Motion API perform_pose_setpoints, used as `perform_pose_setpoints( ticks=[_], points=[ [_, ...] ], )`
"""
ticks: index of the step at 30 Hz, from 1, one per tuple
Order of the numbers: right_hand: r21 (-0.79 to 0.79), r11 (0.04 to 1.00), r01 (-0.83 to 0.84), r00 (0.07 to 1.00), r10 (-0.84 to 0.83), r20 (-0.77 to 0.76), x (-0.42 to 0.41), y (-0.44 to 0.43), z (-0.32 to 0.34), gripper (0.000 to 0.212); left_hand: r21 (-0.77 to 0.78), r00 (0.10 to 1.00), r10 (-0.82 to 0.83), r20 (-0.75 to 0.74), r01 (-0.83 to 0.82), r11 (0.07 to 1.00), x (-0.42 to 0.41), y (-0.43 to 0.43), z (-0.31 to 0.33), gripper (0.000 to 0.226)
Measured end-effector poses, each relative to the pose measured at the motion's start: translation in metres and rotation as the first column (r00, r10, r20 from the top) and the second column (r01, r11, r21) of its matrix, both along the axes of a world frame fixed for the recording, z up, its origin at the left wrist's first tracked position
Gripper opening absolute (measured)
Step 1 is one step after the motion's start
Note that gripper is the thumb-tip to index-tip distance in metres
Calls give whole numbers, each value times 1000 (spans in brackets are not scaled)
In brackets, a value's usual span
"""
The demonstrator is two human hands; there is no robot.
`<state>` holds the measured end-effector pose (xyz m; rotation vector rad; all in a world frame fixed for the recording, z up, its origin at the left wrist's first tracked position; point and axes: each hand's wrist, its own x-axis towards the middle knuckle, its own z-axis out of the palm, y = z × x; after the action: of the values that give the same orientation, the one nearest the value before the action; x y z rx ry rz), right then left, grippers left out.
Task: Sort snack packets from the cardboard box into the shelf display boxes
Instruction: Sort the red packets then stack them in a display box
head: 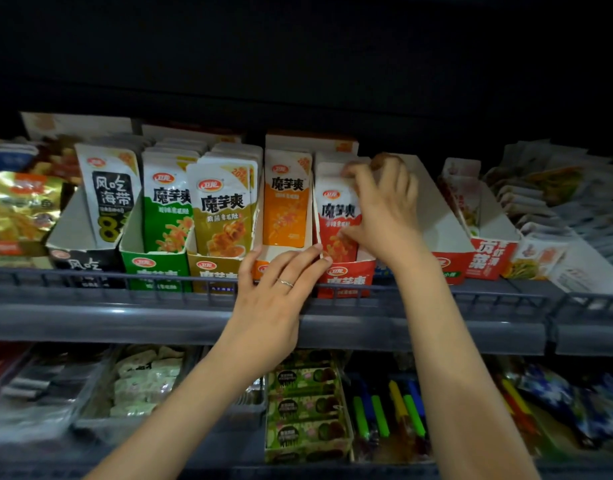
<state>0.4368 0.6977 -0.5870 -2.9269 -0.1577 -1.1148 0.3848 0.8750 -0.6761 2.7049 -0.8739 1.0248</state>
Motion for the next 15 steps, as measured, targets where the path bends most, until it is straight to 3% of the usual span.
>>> perform_pose_setpoints(
  ticks=[5, 9, 12, 15],
  points=[
    [-33, 996, 84, 995, -86, -51, 0, 0, 1, 75, -18, 1000, -6, 6, 6, 1000, 0, 0, 1, 69],
    [-1, 998, -67, 997, 67, 33, 0, -5, 11, 17, -19, 999, -23, -42, 22, 1000, -3, 0, 3, 73],
    [196, 963, -186, 983, 183, 31, -7, -12, 21, 41, -48, 992, -67, -107, 62, 997, -4, 2, 6, 74],
    [394, 867, -304, 951, 255, 173, -21, -16, 37, 44, -245, 973, -184, -137, 147, 958, -9, 4, 10, 63]
  ],
)
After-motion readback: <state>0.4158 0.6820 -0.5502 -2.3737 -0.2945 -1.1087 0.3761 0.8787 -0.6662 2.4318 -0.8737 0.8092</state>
